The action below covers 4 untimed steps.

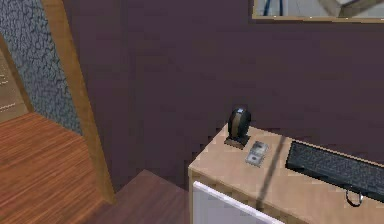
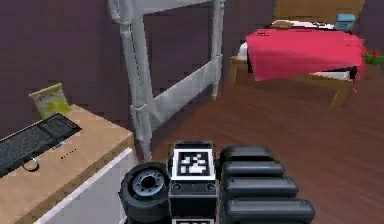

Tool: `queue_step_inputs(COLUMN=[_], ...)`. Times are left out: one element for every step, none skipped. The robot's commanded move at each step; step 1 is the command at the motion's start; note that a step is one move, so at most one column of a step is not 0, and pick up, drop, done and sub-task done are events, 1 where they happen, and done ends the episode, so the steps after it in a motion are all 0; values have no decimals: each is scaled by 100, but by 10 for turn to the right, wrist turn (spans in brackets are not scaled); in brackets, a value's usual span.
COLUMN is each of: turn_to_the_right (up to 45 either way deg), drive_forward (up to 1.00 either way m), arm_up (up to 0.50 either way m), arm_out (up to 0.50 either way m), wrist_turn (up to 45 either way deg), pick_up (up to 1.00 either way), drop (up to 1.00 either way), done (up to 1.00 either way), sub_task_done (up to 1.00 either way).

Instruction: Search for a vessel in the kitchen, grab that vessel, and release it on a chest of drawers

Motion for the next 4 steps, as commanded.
queue_step_inputs(turn_to_the_right=[0, -450, -450, -30], drive_forward=[25, 0, 0, 0], arm_up=[0, 0, 0, 0], arm_out=[0, 0, 0, 0], wrist_turn=[0, 0, 0, 0], pick_up=[0, 0, 0, 0], drop=[0, 0, 0, 0], done=[0, 0, 0, 0], sub_task_done=[0, 0, 0, 0])
